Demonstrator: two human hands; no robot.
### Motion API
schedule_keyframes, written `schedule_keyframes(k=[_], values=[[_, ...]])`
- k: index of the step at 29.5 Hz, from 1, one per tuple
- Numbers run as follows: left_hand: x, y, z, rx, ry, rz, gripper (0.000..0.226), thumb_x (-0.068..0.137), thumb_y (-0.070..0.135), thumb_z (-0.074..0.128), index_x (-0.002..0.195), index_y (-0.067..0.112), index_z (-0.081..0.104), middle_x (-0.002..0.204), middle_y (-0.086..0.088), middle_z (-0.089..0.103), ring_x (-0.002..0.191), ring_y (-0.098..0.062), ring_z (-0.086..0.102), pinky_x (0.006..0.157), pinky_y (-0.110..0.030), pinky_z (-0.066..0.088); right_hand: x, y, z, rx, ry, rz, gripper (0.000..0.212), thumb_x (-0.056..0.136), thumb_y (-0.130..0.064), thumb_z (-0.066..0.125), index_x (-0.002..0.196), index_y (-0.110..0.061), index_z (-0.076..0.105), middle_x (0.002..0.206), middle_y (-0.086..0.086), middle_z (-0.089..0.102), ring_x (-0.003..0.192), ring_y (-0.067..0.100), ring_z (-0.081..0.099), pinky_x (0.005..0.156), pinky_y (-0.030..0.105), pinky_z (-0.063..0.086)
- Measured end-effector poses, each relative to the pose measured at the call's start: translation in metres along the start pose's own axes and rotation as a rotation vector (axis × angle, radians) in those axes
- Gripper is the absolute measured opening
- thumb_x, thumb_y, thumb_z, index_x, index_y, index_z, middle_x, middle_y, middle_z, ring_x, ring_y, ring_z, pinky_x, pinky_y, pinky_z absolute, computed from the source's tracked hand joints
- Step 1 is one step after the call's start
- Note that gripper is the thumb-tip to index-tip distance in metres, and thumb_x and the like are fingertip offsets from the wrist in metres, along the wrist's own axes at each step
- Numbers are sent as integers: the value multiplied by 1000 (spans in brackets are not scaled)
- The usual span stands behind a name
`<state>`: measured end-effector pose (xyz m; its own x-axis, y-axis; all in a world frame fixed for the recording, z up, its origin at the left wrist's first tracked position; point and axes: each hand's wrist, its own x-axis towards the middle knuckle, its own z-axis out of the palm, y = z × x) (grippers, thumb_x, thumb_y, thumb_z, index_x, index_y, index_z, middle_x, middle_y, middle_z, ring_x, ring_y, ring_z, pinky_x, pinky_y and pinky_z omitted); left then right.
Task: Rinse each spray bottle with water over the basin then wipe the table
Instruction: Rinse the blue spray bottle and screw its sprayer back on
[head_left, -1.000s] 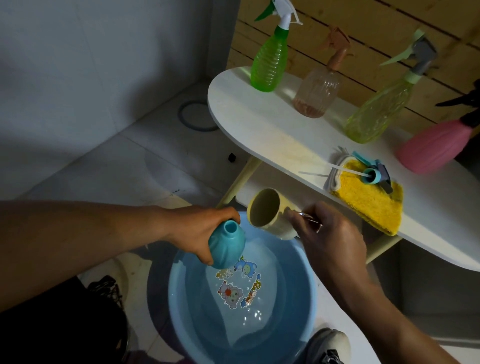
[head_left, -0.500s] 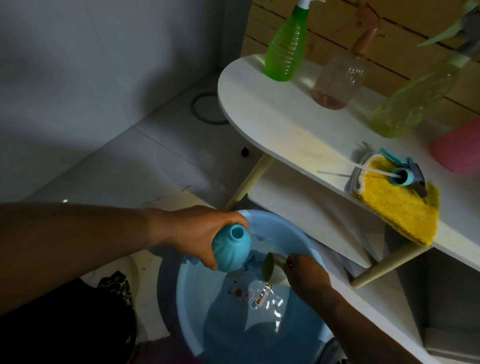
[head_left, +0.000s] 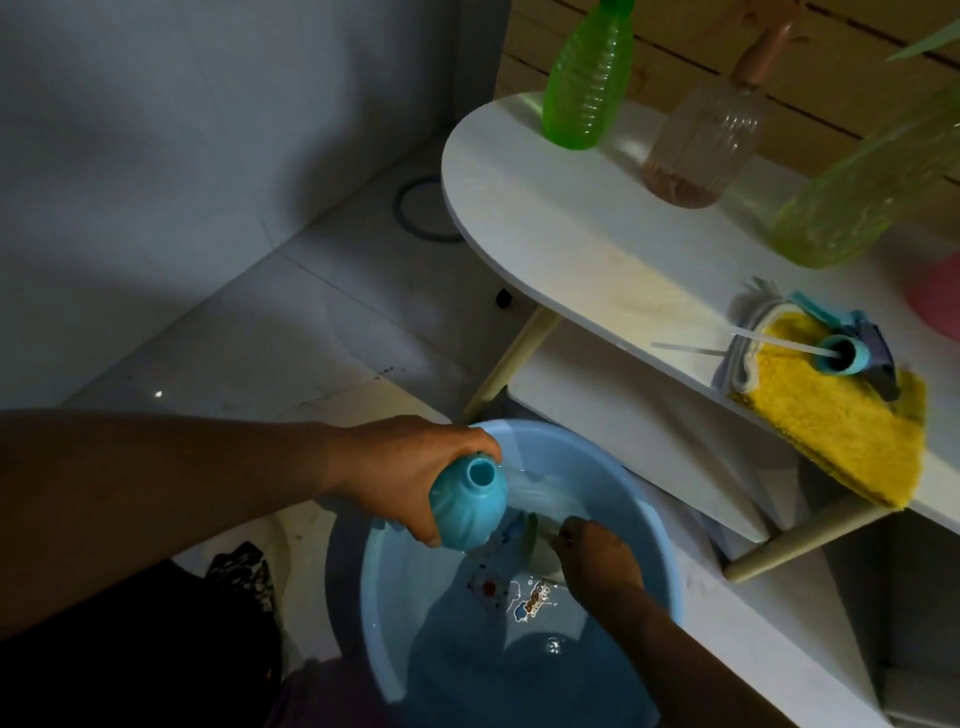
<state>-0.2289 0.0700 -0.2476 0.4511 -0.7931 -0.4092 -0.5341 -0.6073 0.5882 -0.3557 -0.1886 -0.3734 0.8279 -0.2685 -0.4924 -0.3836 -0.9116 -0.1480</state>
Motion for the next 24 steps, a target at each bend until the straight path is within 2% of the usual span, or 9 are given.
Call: schedule_keyframes(k=[2,4,7,10,15,20,24], values=[[1,-1,0,-2,12,-6,85,65,38,89,130,54,37,113,23,51,93,-2,54,70,-23,51,1,4,-7,155,-11,53,21,101,-32,53,98,-17,67,98,6,70,92,26,67,79,32,53],[0,0,0,6,21,5,84,66,38,89,130,53,37,112,22,52,92,3,53,68,-19,44,-4,9,-21,321,12,94,21,100,-32,58,87,-18,66,84,2,68,79,20,64,70,27,47],[-1,1,1,4,16,8,82,67,36,89,128,52,38,115,19,54,94,-3,55,71,-22,48,-14,13,-43,545,83,120,29,90,-42,72,77,-16,70,67,-2,65,62,14,59,58,26,43],[-3,2,0,32,5,14,82,66,37,89,129,50,38,117,18,55,99,-7,56,74,-27,52,-29,10,-68,713,153,111,31,82,-41,82,76,-13,71,58,-4,60,49,9,49,52,27,40],[-4,3,0,76,-2,12,84,64,37,89,130,48,38,117,15,57,99,-10,59,78,-32,56,-54,-8,-115,929,319,-20,31,78,-29,87,68,-8,66,59,-2,59,53,7,45,51,20,38],[-7,1,1,117,-10,-4,87,62,41,89,130,50,35,117,12,59,100,-14,60,83,-42,58,-81,-21,-150,994,425,-156,29,79,-28,86,67,-10,66,63,12,61,59,12,49,59,34,42],[-9,3,-1,121,11,-4,89,63,41,89,134,48,36,119,13,58,101,-12,60,84,-38,58,-102,-31,-169,974,468,-240,28,80,-24,85,69,-7,66,60,3,59,57,10,47,57,31,41]])
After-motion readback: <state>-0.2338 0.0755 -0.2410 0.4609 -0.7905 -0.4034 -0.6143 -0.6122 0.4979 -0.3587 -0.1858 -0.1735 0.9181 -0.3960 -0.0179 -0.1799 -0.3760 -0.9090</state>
